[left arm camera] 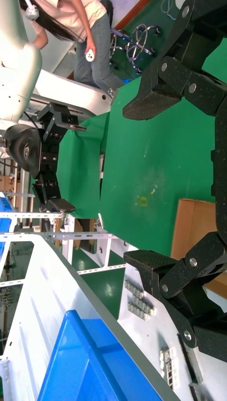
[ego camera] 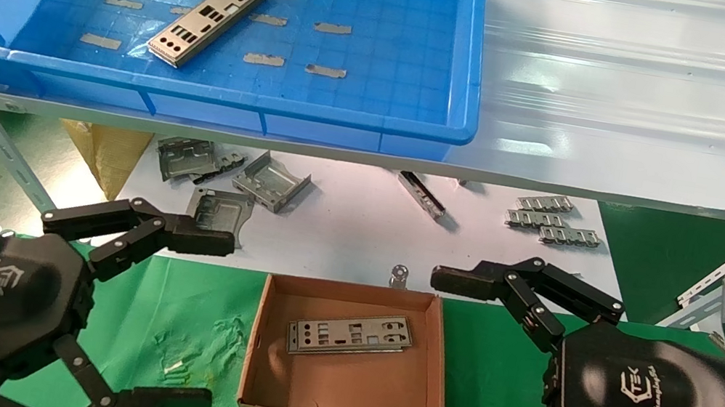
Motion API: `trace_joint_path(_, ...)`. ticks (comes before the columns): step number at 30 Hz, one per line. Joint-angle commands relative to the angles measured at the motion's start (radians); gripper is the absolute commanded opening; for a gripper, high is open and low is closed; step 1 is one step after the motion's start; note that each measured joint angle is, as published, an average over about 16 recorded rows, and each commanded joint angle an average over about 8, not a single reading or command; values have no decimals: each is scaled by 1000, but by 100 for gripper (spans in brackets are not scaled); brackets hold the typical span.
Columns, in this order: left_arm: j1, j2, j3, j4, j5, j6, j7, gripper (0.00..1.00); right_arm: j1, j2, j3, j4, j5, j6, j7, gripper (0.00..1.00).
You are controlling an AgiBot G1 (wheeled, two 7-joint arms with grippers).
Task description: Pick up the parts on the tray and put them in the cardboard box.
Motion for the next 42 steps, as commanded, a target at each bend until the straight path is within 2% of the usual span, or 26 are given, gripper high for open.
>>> trace_joint_path(1, 0, 0, 0, 0, 0, 0, 0, 100, 0, 0, 0, 0, 0, 0, 0, 0)
trace_joint_path(42, 0, 0, 0, 0, 0, 0, 0, 100, 0, 0, 0, 0, 0, 0, 0, 0)
